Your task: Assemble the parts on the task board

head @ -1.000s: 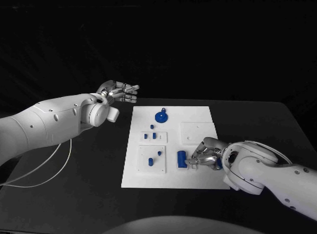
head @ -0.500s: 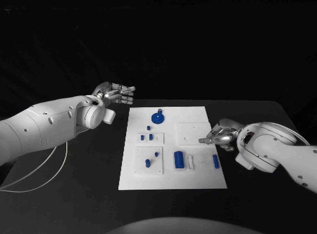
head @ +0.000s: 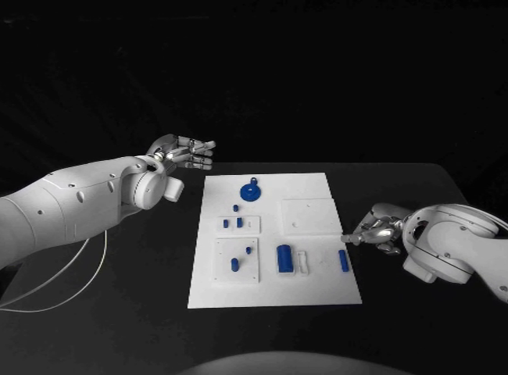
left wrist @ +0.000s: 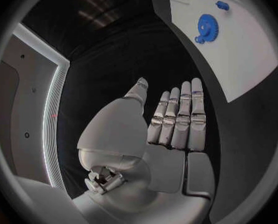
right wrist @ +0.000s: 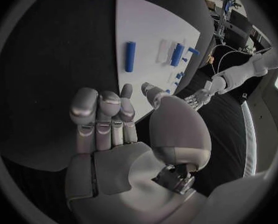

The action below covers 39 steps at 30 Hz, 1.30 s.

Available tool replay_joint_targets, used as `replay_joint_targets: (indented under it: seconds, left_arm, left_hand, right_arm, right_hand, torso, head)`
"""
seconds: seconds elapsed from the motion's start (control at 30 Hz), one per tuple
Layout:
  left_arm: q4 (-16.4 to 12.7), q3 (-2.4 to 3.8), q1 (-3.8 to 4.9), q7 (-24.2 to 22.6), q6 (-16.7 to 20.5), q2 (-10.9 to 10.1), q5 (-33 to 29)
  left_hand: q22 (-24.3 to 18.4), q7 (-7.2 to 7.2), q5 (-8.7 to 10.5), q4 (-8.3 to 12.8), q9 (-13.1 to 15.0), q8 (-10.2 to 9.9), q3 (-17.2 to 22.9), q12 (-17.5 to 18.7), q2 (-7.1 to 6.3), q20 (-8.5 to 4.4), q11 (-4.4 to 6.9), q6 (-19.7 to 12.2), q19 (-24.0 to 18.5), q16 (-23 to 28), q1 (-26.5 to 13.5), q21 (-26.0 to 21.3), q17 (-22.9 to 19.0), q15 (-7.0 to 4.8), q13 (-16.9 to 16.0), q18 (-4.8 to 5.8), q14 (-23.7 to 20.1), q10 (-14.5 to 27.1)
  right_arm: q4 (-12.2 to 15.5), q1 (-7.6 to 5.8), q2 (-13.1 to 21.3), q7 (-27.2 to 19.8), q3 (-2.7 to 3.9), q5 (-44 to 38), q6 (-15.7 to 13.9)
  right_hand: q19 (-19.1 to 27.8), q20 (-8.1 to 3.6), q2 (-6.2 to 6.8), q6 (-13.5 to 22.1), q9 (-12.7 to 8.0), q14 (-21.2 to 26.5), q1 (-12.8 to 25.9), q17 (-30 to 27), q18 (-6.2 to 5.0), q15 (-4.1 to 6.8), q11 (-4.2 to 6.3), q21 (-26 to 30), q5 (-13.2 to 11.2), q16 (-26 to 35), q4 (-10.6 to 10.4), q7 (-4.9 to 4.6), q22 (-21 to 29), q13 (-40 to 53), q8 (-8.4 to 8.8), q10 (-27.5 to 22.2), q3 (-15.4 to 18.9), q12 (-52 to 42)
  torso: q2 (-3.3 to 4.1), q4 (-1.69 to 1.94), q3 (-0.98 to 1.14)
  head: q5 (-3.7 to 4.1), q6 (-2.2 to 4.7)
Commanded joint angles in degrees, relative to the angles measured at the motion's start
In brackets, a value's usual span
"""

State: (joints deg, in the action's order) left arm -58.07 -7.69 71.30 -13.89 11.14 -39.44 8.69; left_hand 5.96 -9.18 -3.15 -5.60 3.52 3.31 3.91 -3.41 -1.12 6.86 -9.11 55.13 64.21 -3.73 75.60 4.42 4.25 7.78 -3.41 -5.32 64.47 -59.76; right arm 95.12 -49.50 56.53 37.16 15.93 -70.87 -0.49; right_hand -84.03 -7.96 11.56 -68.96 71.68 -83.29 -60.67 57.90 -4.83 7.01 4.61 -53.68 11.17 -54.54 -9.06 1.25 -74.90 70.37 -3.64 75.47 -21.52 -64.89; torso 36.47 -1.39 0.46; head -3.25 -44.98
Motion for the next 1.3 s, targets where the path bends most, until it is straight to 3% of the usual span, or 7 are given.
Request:
replay_joint_targets:
  seconds: [0.03,0.23,0.4,0.57,0.83,1.03,1.3]
  left_arm:
    - [0.1,0.01,0.02,-0.9,-1.1,0.2,0.0]
    - [0.2,-0.08,0.01,-0.9,-1.9,0.3,0.0]
    - [0.3,-0.12,0.01,-1.0,-2.2,0.3,0.0]
    - [0.2,-0.14,0.01,-0.9,-2.2,0.2,0.0]
    - [0.0,-0.19,0.01,-0.9,-2.2,-0.3,0.0]
    - [-0.1,-0.21,0.01,-0.9,-2.1,-0.4,0.0]
    - [-0.1,-0.24,0.02,-0.7,-2.2,-0.4,0.0]
  left_hand:
    - [0.0,0.01,0.17,0.0,0.0,0.2,0.3,0.0,-0.69,0.06,0.17,-0.5,0.5,0.2,0.0,0.2,0.1,0.05,-0.1,-0.56,-0.3,0.4]
    - [0.0,-0.01,0.19,-0.2,0.0,0.2,0.3,0.0,-0.7,0.07,0.18,-0.5,0.5,0.2,0.0,0.2,0.1,0.04,-0.1,-0.56,-0.2,0.4]
    - [-0.1,-0.02,0.2,-0.3,0.0,0.2,0.3,0.0,-0.75,0.06,0.16,-0.6,0.5,0.2,-0.1,0.2,0.1,0.05,0.0,-0.56,-0.3,0.5]
    - [-0.1,-0.02,0.21,-0.3,0.0,0.2,0.3,0.0,-0.8,0.07,0.15,-0.7,0.5,0.2,-0.1,0.2,0.1,0.05,0.0,-0.55,-0.3,0.5]
    - [-0.1,-0.02,0.21,-0.4,0.0,0.2,0.3,0.0,-0.85,0.06,0.15,-0.7,0.5,0.2,-0.2,0.2,0.1,0.05,-0.1,-0.55,-0.3,0.5]
    - [-0.1,-0.02,0.21,-0.4,0.0,0.2,0.3,0.0,-0.85,0.06,0.15,-0.7,0.5,0.2,-0.2,0.2,0.1,0.05,-0.1,-0.55,-0.3,0.5]
    - [-0.1,-0.02,0.22,-0.7,0.0,0.2,0.5,0.0,-0.98,0.05,0.16,-0.7,0.5,0.2,-0.1,0.2,0.1,0.04,-0.1,-0.54,-0.2,0.5]
  right_arm:
    - [0.8,0.55,0.4,0.1,-0.19,-0.7,3.7]
    - [3.2,1.62,1.0,0.2,-0.63,-2.8,5.1]
    - [3.6,2.58,0.8,0.2,-0.86,-5.7,5.2]
    - [3.3,3.99,0.1,0.3,-0.95,-7.6,4.2]
    - [2.6,4.88,-1.0,0.4,-0.98,-11.7,2.1]
    - [1.7,5.01,-1.6,0.5,-1.0,-15.6,2.4]
    - [0.7,5.05,-2.8,0.6,-2.1,-16.6,2.6]
  right_hand:
    - [-3.6,-0.3,-0.16,0.3,0.3,0.2,0.9,0.1,0.94,0.14,-0.24,0.1,-0.5,-0.1,0.5,-0.03,-4.5,-0.1,-0.08,-0.2,-0.5,0.3]
    - [-3.6,-0.3,0.07,0.2,0.2,0.1,1.2,0.3,1.02,0.13,-0.27,0.1,-1.8,-0.1,1.4,-0.05,-4.6,-0.2,-0.05,-0.3,-0.9,0.5]
    - [-3.6,-0.29,0.31,0.3,0.3,0.1,2.2,0.3,0.99,0.1,-0.28,0.3,-3.2,0.0,0.8,-0.11,-4.7,-0.3,-0.08,-0.3,-2.0,0.5]
    - [-3.6,-0.25,0.93,0.2,0.5,0.1,3.7,0.3,0.94,0.08,-0.32,0.4,-6.6,0.1,0.5,-0.16,-4.7,-0.4,-0.09,-0.3,-4.1,0.5]
    - [-3.6,-0.26,0.86,0.2,0.7,0.1,4.1,0.3,0.93,0.11,-0.29,0.5,-7.1,0.3,0.6,-0.1,-4.7,-0.4,-0.07,-0.2,-5.5,0.5]
    - [-3.6,-0.3,0.76,0.2,0.7,0.1,4.3,0.3,0.96,0.14,-0.24,0.5,-7.2,0.3,1.6,-0.02,-4.6,-0.4,-0.07,-0.2,-7.0,0.5]
    - [-3.6,-0.32,0.58,0.4,0.4,0.1,4.3,0.2,1.04,0.15,-0.2,0.5,-6.7,0.4,3.4,0.02,-4.6,-0.4,-0.08,-0.3,-8.4,0.5]
  torso:
    - [0.01,0.02,0.05]
    - [0.04,0.16,-0.07]
    - [0.02,0.17,-0.18]
    - [0.12,0.24,0.04]
    - [0.05,0.13,0.0]
    - [0.06,0.12,-0.03]
    - [0.09,0.1,-0.01]
  head:
    - [-0.02,-0.03]
    - [0.28,0.11]
    - [0.49,-0.21]
    - [0.35,-0.61]
    - [0.07,-0.87]
    - [0.01,-0.97]
    - [-0.05,-1.08]
